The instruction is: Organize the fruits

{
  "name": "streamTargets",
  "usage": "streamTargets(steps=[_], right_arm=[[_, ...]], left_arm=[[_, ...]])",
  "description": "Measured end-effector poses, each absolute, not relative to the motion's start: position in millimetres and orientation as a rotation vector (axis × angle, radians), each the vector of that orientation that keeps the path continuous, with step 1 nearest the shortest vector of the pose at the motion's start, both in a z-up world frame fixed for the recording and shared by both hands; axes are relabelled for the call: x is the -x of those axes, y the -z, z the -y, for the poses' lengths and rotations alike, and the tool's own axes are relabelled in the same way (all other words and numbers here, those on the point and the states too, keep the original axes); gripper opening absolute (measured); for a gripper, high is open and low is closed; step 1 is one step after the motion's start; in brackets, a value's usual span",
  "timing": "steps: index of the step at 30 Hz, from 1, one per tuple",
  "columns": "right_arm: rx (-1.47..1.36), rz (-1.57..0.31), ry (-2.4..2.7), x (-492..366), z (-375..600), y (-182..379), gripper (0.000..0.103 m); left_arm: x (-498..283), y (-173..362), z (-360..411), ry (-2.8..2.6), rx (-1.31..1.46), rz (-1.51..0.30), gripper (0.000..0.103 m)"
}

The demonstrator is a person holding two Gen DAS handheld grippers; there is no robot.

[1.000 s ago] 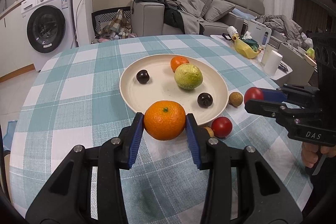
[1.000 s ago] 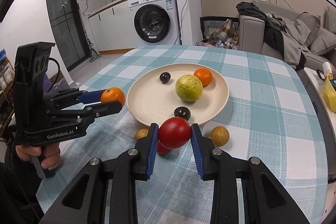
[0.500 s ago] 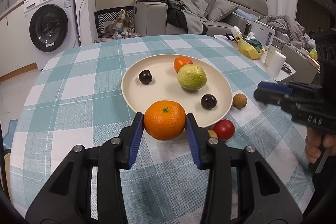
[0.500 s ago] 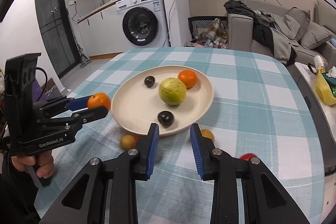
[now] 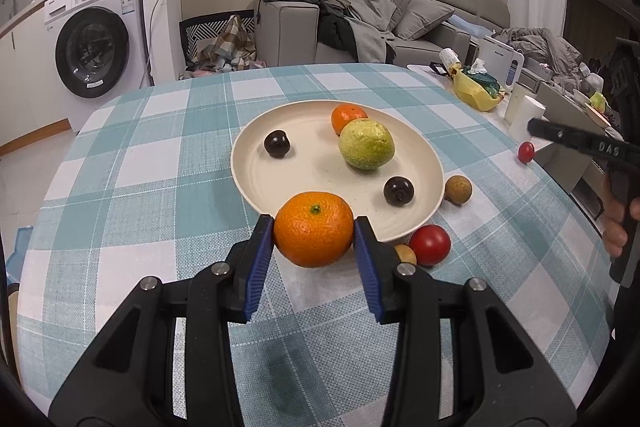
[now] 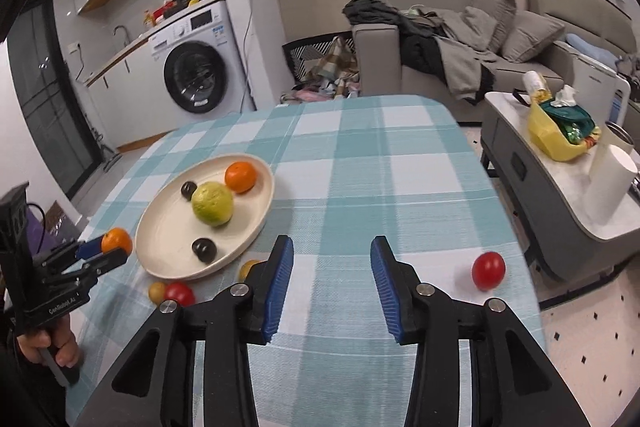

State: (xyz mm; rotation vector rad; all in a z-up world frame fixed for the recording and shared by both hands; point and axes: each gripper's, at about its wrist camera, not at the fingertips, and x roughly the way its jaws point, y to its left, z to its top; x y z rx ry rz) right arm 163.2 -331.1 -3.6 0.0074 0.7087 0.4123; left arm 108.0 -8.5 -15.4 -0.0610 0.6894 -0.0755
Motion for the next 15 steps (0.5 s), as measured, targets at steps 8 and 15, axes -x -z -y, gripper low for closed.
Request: streamTargets(steps=[8, 15], right_arm=[[-0.047, -0.677, -0.313, -167, 365, -7, 0.056], [0.038, -0.766, -0.359, -171, 334, 15, 0.059]], left_arm=[[-109, 18, 10, 0.081, 0.061, -0.698, 0.037], [-109, 18, 12, 0.085, 0.056, -0.701, 0.037]])
